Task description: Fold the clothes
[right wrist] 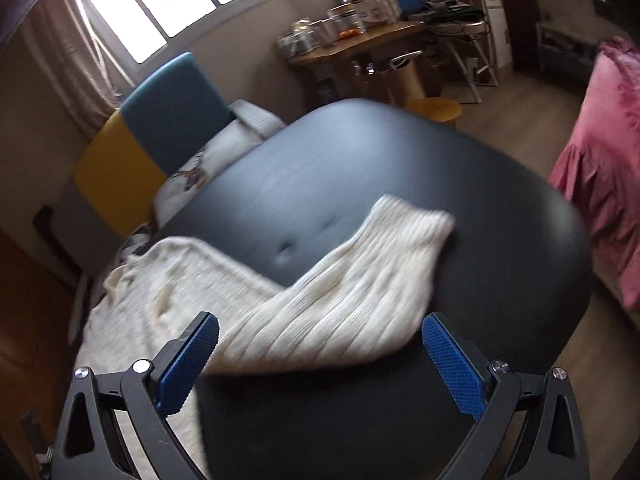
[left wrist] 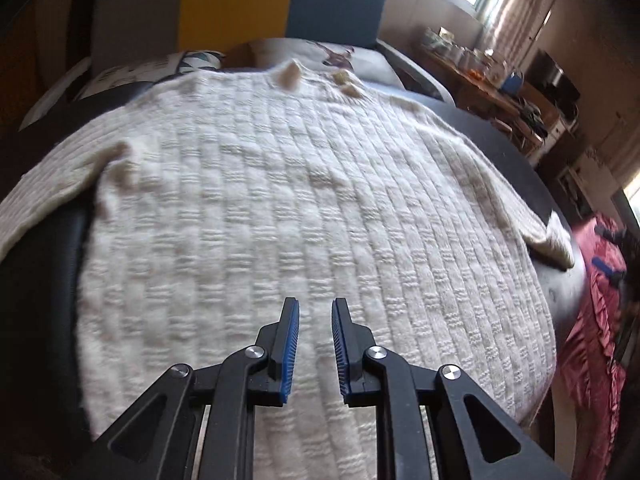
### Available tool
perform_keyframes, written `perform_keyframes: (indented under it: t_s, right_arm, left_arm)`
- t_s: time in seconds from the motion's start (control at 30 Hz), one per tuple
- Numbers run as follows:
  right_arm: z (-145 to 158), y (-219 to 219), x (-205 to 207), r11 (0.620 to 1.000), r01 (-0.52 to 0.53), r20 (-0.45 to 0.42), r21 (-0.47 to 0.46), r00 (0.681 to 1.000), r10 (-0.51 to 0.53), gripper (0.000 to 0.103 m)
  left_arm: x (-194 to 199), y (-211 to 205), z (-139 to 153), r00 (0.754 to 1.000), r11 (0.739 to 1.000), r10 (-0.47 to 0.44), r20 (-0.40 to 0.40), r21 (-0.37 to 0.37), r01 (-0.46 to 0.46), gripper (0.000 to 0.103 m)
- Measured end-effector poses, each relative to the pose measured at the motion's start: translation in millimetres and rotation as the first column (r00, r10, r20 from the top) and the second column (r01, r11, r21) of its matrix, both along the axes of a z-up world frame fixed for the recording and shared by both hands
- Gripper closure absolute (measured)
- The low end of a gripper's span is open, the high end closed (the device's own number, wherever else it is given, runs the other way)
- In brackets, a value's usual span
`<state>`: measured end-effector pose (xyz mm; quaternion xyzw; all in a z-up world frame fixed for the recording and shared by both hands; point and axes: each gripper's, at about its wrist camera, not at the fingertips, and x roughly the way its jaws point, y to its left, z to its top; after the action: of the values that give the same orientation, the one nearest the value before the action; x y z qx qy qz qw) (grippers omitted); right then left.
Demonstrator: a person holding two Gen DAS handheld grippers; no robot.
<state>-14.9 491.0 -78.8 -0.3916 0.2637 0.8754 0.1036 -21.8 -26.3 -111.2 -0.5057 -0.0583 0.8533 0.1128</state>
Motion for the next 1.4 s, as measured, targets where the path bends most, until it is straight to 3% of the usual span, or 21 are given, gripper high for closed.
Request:
perform_keyframes:
  t_s: [0.17, 0.3, 0.4, 0.43, 0.47, 0.5, 0.57, 0.63, 0.67, 0.73, 0.9, 1.1, 1.3, 1.4]
  right_arm:
    - [-10, 32, -42, 0.993, 0.02, 0.101, 0.114, 0.994, -0.032, 0.0]
    - [-26, 34, -72, 0.974, -0.021, 0.207, 0.226, 0.978, -0.027, 0.0]
    - [-42, 28, -89, 0.962, -0.095, 0.295, 0.256, 0.955, 0.016, 0.001]
    - [-51, 23, -95, 0.953, -0.132, 0.344, 0.274, 0.939, 0.031, 0.007]
    - [-52, 21, -95, 0.951, -0.14, 0.331, 0.274, 0.943, 0.043, 0.009]
    - [-53, 18, -94, 0.95, -0.146, 0.318, 0.274, 0.946, 0.054, 0.023]
    - [-50, 16, -93, 0.954, -0.138, 0.298, 0.267, 0.953, 0.055, 0.038]
    - [-47, 12, -94, 0.953, -0.159, 0.288, 0.259, 0.954, 0.081, 0.07]
    - [-45, 9, -95, 0.95, -0.17, 0.287, 0.26, 0.953, 0.092, 0.079]
    - [-42, 4, -96, 0.945, -0.184, 0.283, 0.269, 0.954, 0.105, 0.087]
    - [-19, -4, -83, 0.939, -0.172, 0.191, 0.299, 0.974, 0.118, 0.089]
    - [18, -23, -19, 0.901, -0.225, 0.067, 0.37, 0.974, 0.216, 0.089]
    - [-6, -39, 53, 0.883, -0.323, 0.071, 0.34, 0.945, 0.318, 0.088]
    - [-25, -37, 74, 0.893, -0.343, 0.096, 0.291, 0.939, 0.33, 0.081]
  left_arm:
    - [-1, 13, -8, 1.0, 0.999, -0.024, 0.011, -0.029, 0.024, 0.087]
    - [-4, 14, -10, 0.999, 0.998, -0.039, 0.015, -0.041, 0.039, 0.087]
    - [-7, 14, -10, 0.999, 0.998, -0.04, 0.021, -0.039, 0.041, 0.085]
    - [-7, 14, -11, 0.999, 0.999, -0.037, 0.023, -0.036, 0.038, 0.084]
    - [-8, 14, -10, 0.999, 0.999, -0.033, 0.027, -0.029, 0.033, 0.084]
    - [-8, 14, -10, 0.999, 0.999, -0.03, 0.029, -0.025, 0.031, 0.083]
    - [-9, 14, -11, 0.999, 1.0, -0.021, 0.03, -0.018, 0.022, 0.082]
    - [-9, 15, -12, 0.999, 1.0, -0.018, 0.026, -0.015, 0.018, 0.081]
    - [-8, 15, -12, 1.0, 1.0, -0.018, 0.023, -0.017, 0.019, 0.08]
    - [-8, 17, -12, 1.0, 0.999, -0.025, 0.018, -0.027, 0.026, 0.079]
    - [-7, 18, -13, 0.999, 0.999, -0.035, 0.02, -0.033, 0.036, 0.079]
    - [-11, 19, -7, 0.998, 1.0, -0.026, 0.062, -0.012, 0.027, 0.079]
    - [-24, 58, 17, 0.992, 0.993, -0.12, 0.041, 0.022, 0.12, 0.08]
    - [-38, 102, 38, 0.978, 0.977, -0.208, 0.009, 0.054, 0.208, 0.08]
